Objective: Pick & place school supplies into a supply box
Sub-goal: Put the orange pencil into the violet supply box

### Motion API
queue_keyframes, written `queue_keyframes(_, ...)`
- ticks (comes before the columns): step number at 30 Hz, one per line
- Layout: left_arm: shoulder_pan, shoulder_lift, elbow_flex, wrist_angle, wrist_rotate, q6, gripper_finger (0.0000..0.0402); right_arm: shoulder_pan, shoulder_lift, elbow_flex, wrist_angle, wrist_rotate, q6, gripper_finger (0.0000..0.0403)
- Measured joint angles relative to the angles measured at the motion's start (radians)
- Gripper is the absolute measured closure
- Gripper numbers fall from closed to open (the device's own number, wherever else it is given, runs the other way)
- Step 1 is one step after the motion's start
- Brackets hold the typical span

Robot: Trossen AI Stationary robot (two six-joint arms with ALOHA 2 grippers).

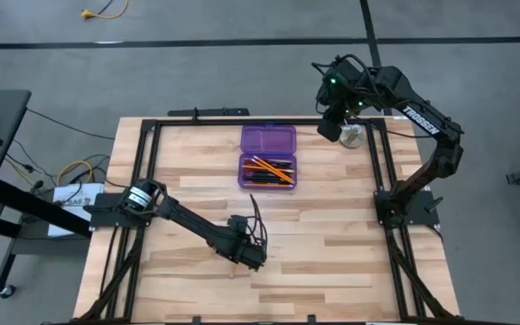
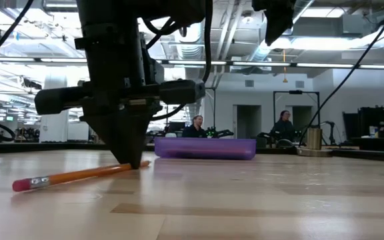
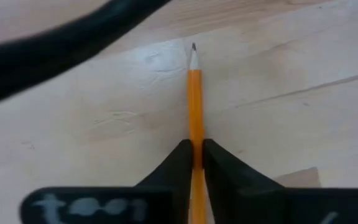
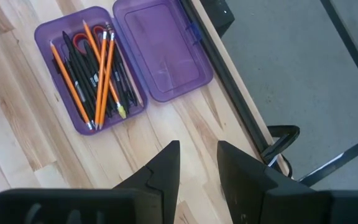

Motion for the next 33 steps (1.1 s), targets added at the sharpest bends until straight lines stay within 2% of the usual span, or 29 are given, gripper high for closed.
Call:
queue_keyframes(2,0.002,0.000,0.000,-0.007,-0.009,0.007,0.0392,0.000,0.000,0.000,0.000,0.000,0.000,0.0301)
queue_keyframes(9,0.006,0.003,-0.001,-0.073,-0.067,0.005,0.0389,0.000,0.000,0.000,0.000,0.000,0.000,0.0301)
queue_keyframes(14,0.008,0.007,-0.005,-0.112,-0.158,0.030,0.0397,0.000,0.000,0.000,0.000,0.000,-0.002,0.0301)
queue_keyframes(18,0.014,0.016,0.026,-0.220,-0.230,0.071,0.0397,-0.001,0.000,0.000,0.000,0.000,-0.003,0.0301)
queue_keyframes(24,0.033,0.013,0.150,-0.393,-0.354,0.233,0.0397,-0.002,-0.003,0.001,-0.029,0.001,-0.016,0.0301)
queue_keyframes(33,0.040,0.009,0.380,-0.436,-0.558,0.602,0.0396,0.000,-0.003,0.056,-0.108,0.002,0.007,0.0301)
